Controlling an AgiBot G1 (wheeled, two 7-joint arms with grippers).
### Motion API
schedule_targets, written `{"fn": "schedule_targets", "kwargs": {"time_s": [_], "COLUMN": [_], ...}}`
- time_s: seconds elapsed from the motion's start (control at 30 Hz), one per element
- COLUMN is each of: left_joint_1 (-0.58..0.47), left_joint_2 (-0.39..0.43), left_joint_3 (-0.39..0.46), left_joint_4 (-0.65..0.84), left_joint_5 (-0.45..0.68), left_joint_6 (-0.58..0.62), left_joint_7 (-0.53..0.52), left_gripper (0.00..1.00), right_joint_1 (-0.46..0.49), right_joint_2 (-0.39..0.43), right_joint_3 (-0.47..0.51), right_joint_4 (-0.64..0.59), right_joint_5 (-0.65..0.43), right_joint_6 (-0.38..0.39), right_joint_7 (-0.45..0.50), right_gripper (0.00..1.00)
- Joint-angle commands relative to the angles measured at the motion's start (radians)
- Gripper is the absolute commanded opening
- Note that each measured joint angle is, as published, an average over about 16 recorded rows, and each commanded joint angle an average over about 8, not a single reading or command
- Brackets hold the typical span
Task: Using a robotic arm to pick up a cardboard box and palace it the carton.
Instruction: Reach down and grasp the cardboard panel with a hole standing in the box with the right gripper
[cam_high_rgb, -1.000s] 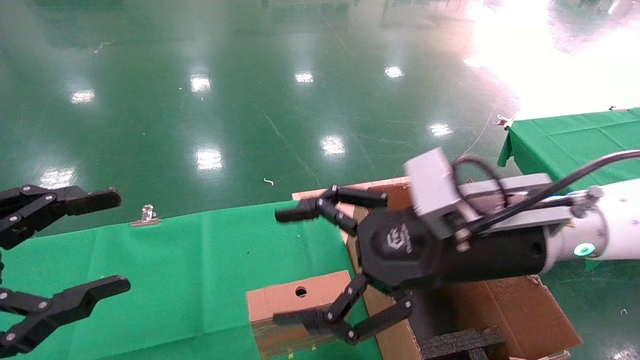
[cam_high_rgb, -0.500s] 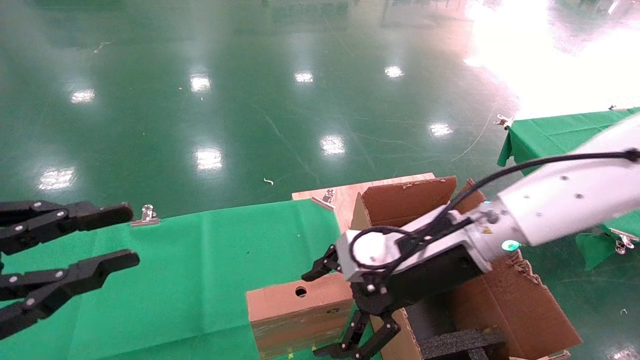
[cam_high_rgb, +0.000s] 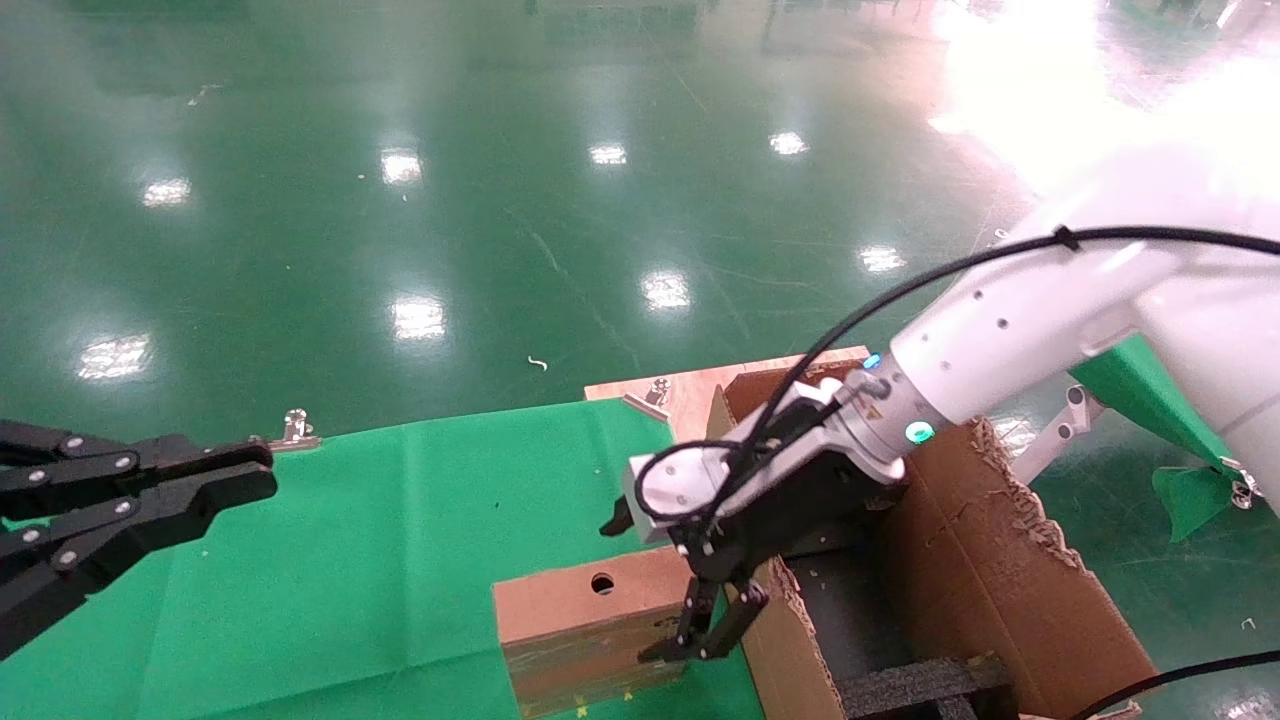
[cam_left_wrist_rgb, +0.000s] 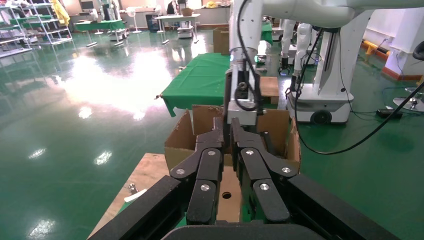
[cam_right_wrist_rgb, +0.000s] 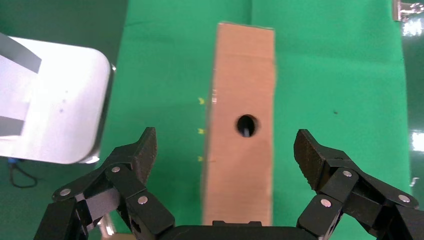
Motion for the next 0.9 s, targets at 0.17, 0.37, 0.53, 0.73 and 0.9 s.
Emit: {"fn": "schedule_targets", "kwargs": {"time_s": [0.17, 0.37, 0.53, 0.73, 0.9], "left_joint_1": [0.0, 0.0, 0.0, 0.0, 0.0], "left_joint_2": [0.0, 0.0, 0.0, 0.0, 0.0], "left_joint_3": [0.0, 0.0, 0.0, 0.0, 0.0], "left_joint_4": [0.0, 0.0, 0.0, 0.0, 0.0], "left_joint_5": [0.0, 0.0, 0.0, 0.0, 0.0], "left_joint_6": [0.0, 0.0, 0.0, 0.0, 0.0], "left_joint_7": [0.0, 0.0, 0.0, 0.0, 0.0], "left_gripper": [0.0, 0.0, 0.29, 1.0, 1.0], "right_joint_1": [0.049, 0.078, 0.091, 0.101, 0.106], "right_joint_2": [-0.064, -0.118, -0.154, -0.18, -0.186], "right_joint_3": [-0.068, -0.139, -0.187, -0.222, -0.232], "right_joint_4": [-0.088, -0.141, -0.178, -0.207, -0.219], "right_joint_5": [-0.015, -0.036, -0.05, -0.05, -0.044], "right_joint_6": [0.001, 0.003, 0.006, 0.008, 0.008], "right_joint_7": [-0.055, -0.096, -0.126, -0.152, -0.161], "right_gripper": [1.0, 1.0, 1.0, 0.67, 0.04]}}
